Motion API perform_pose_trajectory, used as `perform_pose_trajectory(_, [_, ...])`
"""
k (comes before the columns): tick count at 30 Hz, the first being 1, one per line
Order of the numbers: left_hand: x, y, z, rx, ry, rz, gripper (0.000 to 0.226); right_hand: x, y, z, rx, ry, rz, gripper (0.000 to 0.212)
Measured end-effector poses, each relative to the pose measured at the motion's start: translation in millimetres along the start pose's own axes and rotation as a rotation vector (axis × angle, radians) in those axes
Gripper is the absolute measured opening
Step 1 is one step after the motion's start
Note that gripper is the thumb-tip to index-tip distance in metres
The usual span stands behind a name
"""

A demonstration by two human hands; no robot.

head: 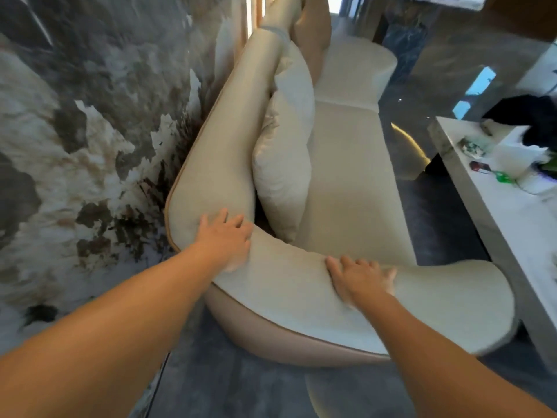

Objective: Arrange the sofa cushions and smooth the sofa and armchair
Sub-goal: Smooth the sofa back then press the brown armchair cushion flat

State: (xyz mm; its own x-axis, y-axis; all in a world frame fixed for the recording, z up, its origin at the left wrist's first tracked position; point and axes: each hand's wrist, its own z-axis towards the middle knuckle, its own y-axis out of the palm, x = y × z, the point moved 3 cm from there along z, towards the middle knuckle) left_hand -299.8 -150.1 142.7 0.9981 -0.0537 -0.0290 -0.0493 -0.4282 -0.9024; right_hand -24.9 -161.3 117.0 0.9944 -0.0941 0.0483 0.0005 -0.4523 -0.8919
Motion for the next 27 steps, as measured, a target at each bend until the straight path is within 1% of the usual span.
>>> perform_pose_trajectory(2, [21,-24,-19,-0.156,0.005,0.006,0.049,-4,-7,-21,-0.1,-0.014,0.055,0.068])
perform_pose_trajectory(4, [47,-39,-55,-0.247,0.086,0.018,0.043,-8,-19,-51,-0.21,-0.097,0.102,0.068])
perform_pose_trajectory(7, [82,-57,-133,-0.278,0.197,0.063,0.037,-4,-48,-120,-0.433,-0.144,0.062,0.058])
perform_pose_trajectory(9, [100,-79,-194,-0.222,0.254,0.104,0.034,7,-71,-179,-0.495,-0.115,0.108,0.054])
perform_pose_trajectory(10, [109,-92,-223,-0.181,0.279,0.125,0.033,17,-81,-211,-0.478,-0.11,0.133,0.053])
perform_pose_trajectory(11, [119,-104,-255,-0.134,0.299,0.141,0.033,26,-93,-244,-0.426,-0.117,0.141,0.053])
perform_pose_trajectory(14, [144,-129,-343,0.033,0.35,0.204,0.04,62,-120,-354,-0.186,-0.138,0.181,0.046])
perform_pose_trajectory(16, [163,-134,-397,0.112,0.396,0.23,0.043,90,-127,-433,-0.07,-0.113,0.235,0.044])
perform_pose_trajectory(18, [188,-133,-449,0.159,0.461,0.245,0.044,120,-120,-509,0.004,-0.055,0.256,0.043])
perform_pose_trajectory(20, [220,-126,-497,0.187,0.529,0.267,0.046,151,-104,-578,0.042,0.012,0.244,0.043])
perform_pose_trajectory(22, [259,-115,-543,0.181,0.63,0.296,0.047,185,-82,-640,0.054,0.103,0.262,0.042])
perform_pose_trajectory(27, [367,-91,-656,0.165,0.872,0.32,0.037,279,-28,-770,0.048,0.315,0.322,0.038])
